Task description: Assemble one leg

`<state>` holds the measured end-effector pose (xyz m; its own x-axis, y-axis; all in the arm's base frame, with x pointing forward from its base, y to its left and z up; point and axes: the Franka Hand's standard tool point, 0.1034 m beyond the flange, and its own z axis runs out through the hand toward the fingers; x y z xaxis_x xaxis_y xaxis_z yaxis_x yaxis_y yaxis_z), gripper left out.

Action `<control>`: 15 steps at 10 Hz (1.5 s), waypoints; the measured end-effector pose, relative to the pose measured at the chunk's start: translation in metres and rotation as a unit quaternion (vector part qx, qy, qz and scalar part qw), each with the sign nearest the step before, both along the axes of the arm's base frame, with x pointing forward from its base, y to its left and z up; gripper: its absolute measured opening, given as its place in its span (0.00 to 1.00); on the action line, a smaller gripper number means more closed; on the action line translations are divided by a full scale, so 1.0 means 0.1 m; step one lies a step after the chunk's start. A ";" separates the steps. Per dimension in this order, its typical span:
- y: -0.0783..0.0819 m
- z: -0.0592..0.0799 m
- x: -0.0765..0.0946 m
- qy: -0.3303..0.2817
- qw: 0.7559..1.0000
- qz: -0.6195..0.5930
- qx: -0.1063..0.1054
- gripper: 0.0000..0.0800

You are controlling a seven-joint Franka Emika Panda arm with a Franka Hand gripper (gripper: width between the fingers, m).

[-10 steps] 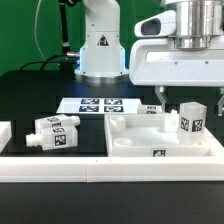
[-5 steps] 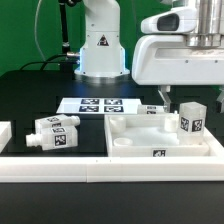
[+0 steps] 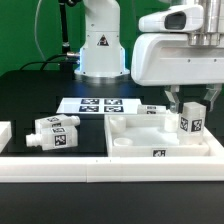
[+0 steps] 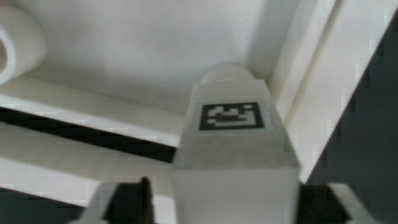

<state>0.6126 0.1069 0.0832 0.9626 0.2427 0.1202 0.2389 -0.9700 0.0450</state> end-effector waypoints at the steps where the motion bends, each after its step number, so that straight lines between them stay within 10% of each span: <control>1: 0.00 0.00 0.00 0.000 1.000 -0.008 0.001 0.35; 7: 0.02 0.00 0.00 -0.002 0.980 -0.197 0.028 0.36; 15: -0.28 0.00 -0.03 -0.014 0.870 -0.492 0.035 0.37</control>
Offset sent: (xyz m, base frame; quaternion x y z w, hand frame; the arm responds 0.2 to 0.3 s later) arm 0.0000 0.0000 0.0000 0.0000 0.0000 0.1938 0.9810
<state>0.6093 0.0792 0.0832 0.6967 -0.7057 0.1286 -0.7087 -0.7049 -0.0290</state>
